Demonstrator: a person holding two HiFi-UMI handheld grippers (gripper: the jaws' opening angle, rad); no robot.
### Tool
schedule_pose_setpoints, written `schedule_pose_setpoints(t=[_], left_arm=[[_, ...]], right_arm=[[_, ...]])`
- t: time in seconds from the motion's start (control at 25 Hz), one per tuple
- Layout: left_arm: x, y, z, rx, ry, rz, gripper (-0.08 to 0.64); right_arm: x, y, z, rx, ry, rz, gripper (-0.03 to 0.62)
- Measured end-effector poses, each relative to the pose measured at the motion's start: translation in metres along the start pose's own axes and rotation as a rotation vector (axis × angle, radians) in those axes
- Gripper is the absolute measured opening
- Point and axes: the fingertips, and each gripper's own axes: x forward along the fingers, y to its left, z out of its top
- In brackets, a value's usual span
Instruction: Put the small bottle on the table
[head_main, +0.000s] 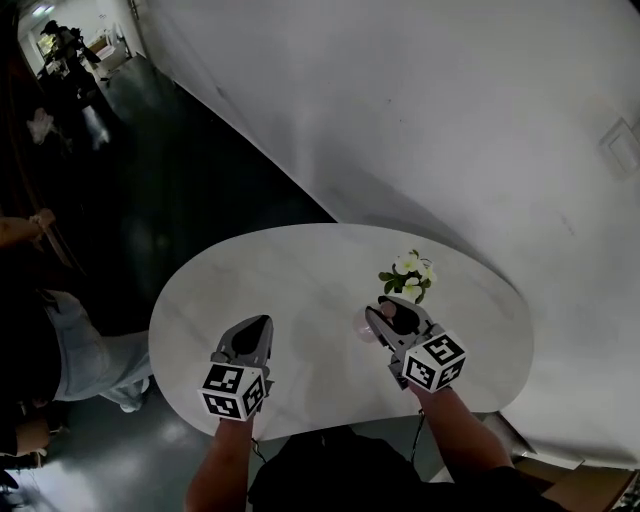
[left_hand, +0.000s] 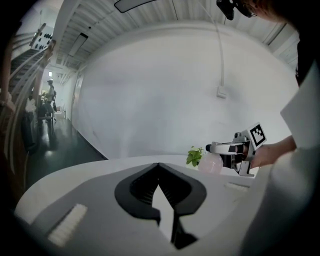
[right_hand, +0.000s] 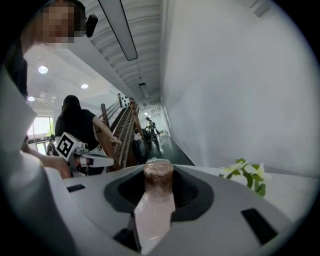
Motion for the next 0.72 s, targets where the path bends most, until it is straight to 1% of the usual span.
schedule_pose_setpoints(t=[0.24, 0.44, 0.72], left_arm=[[0.002, 0.015, -0.009, -0.021, 0.006, -0.003, 0.012], [-0.001, 0.029, -0.020, -0.039, 0.014, 0.010, 0.011], [-0.010, 0.040, -0.028, -0.065, 0.015, 0.037, 0.011]], right_arm=[[0.050, 0.012, -0.009, -0.034, 0.060, 0.060, 0.144], [0.093, 0.023, -0.024, -0.051, 0.117, 0.104, 0.144], [0.130, 0.034, -0.046, -0.103, 0.198, 0.135, 0.144]])
